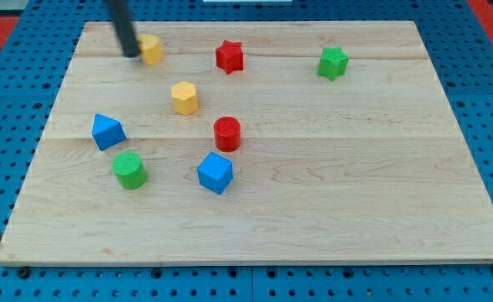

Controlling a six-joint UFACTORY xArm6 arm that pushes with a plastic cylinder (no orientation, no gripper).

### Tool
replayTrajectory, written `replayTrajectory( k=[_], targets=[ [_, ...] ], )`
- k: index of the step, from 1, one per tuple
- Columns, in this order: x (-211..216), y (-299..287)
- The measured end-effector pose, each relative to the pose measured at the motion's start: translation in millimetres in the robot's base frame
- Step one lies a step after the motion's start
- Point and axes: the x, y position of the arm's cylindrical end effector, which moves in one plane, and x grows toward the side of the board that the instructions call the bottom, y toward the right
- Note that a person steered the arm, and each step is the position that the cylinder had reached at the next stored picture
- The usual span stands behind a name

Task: Move the yellow hexagon parallel to the left of the yellow heart

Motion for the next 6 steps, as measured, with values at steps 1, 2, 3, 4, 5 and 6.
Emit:
replayTrajectory(
  k=[1,2,3,4,5,6],
  targets=[
    [28.3,109.3],
    [68.9,162.9],
    [130.2,178.2],
    [98.2,114.5],
    [90.2,46.9],
    [129.4,58.9]
  ],
)
